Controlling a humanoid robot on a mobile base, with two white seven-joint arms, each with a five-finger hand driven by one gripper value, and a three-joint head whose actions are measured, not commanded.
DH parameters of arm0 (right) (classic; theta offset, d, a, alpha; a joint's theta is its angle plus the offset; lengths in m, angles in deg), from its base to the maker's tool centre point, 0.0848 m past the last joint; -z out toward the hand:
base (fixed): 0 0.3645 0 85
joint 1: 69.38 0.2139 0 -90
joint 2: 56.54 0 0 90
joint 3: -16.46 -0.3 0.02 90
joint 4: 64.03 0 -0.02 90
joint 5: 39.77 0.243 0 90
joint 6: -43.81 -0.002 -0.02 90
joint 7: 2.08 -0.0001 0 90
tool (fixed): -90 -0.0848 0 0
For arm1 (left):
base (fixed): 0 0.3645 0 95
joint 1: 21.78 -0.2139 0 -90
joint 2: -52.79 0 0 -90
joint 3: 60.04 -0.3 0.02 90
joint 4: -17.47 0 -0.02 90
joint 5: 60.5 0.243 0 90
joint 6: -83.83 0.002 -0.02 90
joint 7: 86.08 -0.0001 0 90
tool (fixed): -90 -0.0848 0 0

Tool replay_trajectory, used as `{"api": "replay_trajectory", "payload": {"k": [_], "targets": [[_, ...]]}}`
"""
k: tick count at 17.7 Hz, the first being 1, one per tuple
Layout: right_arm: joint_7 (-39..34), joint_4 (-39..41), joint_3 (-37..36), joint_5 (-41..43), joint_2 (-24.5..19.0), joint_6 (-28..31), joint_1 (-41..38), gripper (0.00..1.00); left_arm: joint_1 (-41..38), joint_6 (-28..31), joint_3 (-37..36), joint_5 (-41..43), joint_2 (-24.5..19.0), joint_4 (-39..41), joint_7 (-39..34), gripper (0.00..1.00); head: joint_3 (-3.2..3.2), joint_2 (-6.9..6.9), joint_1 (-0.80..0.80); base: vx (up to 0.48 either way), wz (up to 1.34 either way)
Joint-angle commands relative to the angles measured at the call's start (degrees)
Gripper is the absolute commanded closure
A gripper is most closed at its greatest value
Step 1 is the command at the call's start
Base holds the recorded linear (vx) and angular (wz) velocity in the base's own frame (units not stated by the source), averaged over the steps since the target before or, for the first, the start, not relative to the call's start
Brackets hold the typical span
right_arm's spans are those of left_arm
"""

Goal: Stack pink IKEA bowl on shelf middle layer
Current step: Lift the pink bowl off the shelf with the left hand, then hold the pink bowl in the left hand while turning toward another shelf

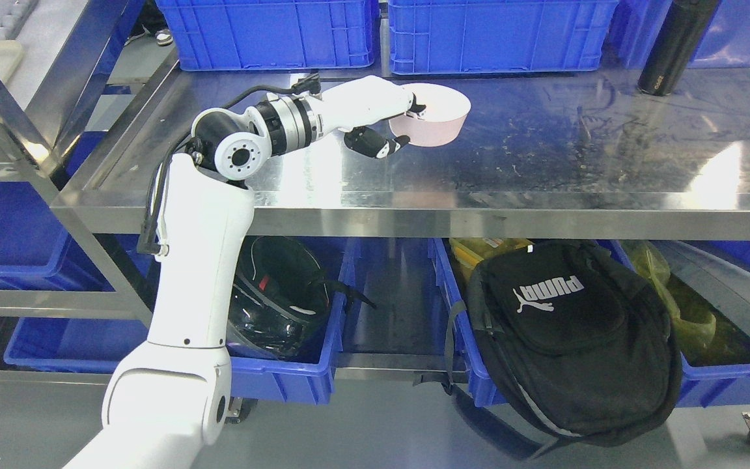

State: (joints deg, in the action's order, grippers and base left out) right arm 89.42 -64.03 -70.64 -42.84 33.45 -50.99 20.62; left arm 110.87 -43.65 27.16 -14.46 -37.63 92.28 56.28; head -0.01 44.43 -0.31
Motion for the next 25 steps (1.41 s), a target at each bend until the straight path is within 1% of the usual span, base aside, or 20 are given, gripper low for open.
{"api": "replay_trajectory", "payload": {"k": [1, 3, 8, 13, 18, 25], "targets": [[0.0, 1.0, 0.0, 0.0, 1.0, 0.0, -1.3, 0.00, -5.1, -7.5, 8.6, -7.3, -0.6, 9.1, 0.1, 1.00, 0.00, 0.00, 0.00, -0.015, 0.11], [0.0, 1.0, 0.0, 0.0, 1.0, 0.0, -1.3, 0.00, -7.1, -7.5, 6.9, -8.2, -0.6, 10.0, 0.1, 1.00, 0.00, 0.00, 0.00, -0.001, 0.14], [0.0, 1.0, 0.0, 0.0, 1.0, 0.0, -1.3, 0.00, -7.6, -7.5, 4.4, -8.9, -0.6, 11.8, -0.1, 1.00, 0.00, 0.00, 0.00, -0.025, 0.45], [0.0, 1.0, 0.0, 0.0, 1.0, 0.0, -1.3, 0.00, -9.6, -7.5, -1.7, -9.5, -0.6, 13.2, -0.5, 1.00, 0.00, 0.00, 0.00, -0.008, 0.73], [0.0, 1.0, 0.0, 0.0, 1.0, 0.0, -1.3, 0.00, -9.9, -7.5, -4.4, -9.4, -0.6, 13.5, -0.6, 0.99, 0.00, 0.00, 0.00, 0.034, 1.18], [0.0, 1.0, 0.0, 0.0, 1.0, 0.0, -1.3, 0.00, -9.9, -7.5, -4.6, -9.4, -0.6, 13.4, -0.7, 0.99, 0.00, 0.02, 0.00, 0.075, 1.46]]}}
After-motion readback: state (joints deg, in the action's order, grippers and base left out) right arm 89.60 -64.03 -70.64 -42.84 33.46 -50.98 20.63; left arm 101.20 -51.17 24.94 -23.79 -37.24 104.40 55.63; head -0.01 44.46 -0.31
